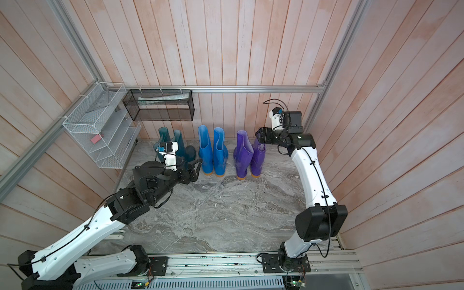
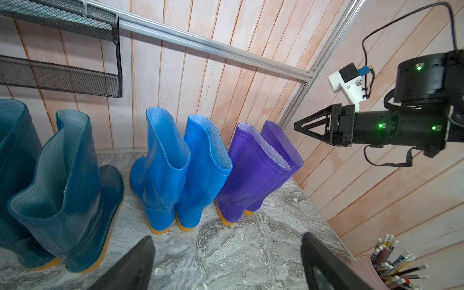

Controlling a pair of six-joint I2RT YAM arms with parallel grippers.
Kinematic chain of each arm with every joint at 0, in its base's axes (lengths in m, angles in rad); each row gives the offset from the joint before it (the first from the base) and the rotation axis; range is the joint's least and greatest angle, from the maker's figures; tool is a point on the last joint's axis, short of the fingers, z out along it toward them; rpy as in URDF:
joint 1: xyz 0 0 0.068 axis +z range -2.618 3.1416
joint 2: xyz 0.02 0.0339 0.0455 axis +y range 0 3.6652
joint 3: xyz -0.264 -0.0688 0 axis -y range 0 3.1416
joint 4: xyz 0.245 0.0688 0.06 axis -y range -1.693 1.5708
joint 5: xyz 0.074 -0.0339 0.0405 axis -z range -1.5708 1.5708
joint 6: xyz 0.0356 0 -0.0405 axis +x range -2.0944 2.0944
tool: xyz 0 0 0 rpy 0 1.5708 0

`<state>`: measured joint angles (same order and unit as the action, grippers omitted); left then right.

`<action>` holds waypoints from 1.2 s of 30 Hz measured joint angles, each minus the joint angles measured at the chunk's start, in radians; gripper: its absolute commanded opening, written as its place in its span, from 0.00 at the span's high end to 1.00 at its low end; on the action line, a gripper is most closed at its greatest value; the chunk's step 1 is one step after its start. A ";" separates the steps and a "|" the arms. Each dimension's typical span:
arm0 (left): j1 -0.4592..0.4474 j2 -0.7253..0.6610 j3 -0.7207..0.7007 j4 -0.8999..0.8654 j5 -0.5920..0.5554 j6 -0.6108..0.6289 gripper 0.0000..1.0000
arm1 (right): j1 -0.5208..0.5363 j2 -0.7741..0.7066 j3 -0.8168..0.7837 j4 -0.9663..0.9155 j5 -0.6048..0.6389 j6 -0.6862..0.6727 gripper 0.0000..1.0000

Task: Match and arrange rain boots in pairs
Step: Pair a pair of rain boots at the center of the board, then reset both arms

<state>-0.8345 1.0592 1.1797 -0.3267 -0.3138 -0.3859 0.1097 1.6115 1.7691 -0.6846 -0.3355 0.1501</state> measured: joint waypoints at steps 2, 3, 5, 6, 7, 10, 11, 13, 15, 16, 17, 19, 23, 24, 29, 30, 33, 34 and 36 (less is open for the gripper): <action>0.000 0.000 0.000 0.002 -0.003 0.007 0.00 | 0.000 -0.010 -0.021 0.011 -0.003 0.002 0.20; 0.000 0.000 0.000 0.002 -0.006 0.009 0.00 | 0.000 -0.015 -0.032 0.015 -0.005 0.003 0.19; 0.000 0.000 0.000 0.002 -0.010 0.013 0.00 | 0.000 -0.028 -0.058 0.029 -0.007 0.004 0.17; 0.000 0.000 0.000 0.002 -0.013 0.016 0.00 | 0.000 -0.037 -0.072 0.035 -0.008 0.004 0.16; 0.000 0.000 0.001 0.001 -0.017 0.019 0.00 | 0.000 -0.046 -0.089 0.042 -0.011 0.004 0.15; 0.000 0.000 0.006 -0.004 -0.032 0.028 0.00 | 0.000 -0.073 -0.132 0.064 -0.018 0.006 0.11; 0.000 0.000 0.010 -0.009 -0.036 0.032 0.00 | 0.000 -0.084 -0.148 0.074 -0.019 0.009 0.09; 0.000 0.000 0.027 -0.029 -0.047 0.046 0.00 | 0.000 -0.116 -0.192 0.095 -0.022 0.017 0.05; 0.000 0.005 0.060 -0.056 -0.068 0.061 0.00 | 0.000 -0.149 -0.229 0.119 -0.021 0.028 0.02; 0.000 0.011 0.088 -0.075 -0.084 0.070 0.00 | 0.000 -0.167 -0.245 0.130 -0.021 0.037 0.02; 0.000 0.017 0.115 -0.090 -0.096 0.077 0.00 | -0.001 -0.178 -0.253 0.137 -0.021 0.044 0.02; 0.003 0.032 0.179 -0.121 -0.128 0.092 0.00 | -0.003 -0.203 -0.263 0.153 -0.013 0.060 0.02; 0.032 0.035 0.253 -0.156 -0.172 0.124 0.00 | -0.015 -0.256 -0.291 0.199 0.024 0.086 0.02; 0.048 0.030 0.256 -0.156 -0.179 0.133 0.00 | -0.019 -0.279 -0.313 0.216 0.041 0.091 0.02; 0.152 -0.035 0.177 -0.145 -0.192 0.159 0.00 | -0.056 -0.413 -0.448 0.301 0.110 0.113 0.02; 0.175 -0.053 0.150 -0.141 -0.191 0.161 0.00 | -0.070 -0.439 -0.472 0.316 0.125 0.113 0.02; 0.228 -0.092 0.083 -0.125 -0.187 0.163 0.00 | -0.108 -0.486 -0.515 0.355 0.166 0.113 0.02; 0.242 -0.100 0.064 -0.119 -0.188 0.163 0.00 | -0.121 -0.496 -0.530 0.372 0.182 0.112 0.02; 0.266 -0.102 0.040 -0.111 -0.192 0.161 0.00 | -0.136 -0.505 -0.565 0.406 0.211 0.111 0.02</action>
<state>-0.5682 0.9573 1.2194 -0.4381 -0.5053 -0.2253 -0.0265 1.1065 1.2041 -0.2787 -0.1249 0.2615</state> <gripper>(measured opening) 0.999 0.981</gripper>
